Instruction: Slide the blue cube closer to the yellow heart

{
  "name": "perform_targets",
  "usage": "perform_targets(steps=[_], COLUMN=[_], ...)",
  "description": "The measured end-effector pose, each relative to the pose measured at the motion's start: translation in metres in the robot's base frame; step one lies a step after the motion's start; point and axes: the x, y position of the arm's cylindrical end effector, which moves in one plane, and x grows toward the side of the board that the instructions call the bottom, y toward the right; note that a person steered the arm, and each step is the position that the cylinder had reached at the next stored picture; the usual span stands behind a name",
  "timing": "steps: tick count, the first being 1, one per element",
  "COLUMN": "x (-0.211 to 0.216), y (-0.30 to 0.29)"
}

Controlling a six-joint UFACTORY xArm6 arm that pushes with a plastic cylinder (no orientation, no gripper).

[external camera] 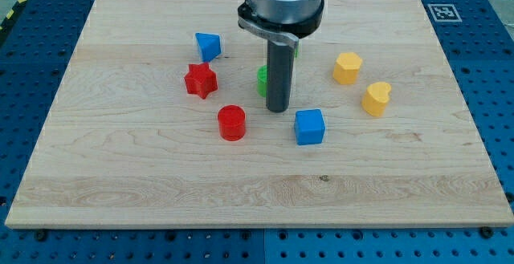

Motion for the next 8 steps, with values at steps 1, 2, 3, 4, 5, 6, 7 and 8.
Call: perform_targets(steps=[1,2,3,4,5,6,7,8], x=[0.025,0.029,0.031,0.038,0.039,0.046,0.056,0.056], y=[0.001,0.002,0.021,0.055,0.08,0.076,0.073,0.094])
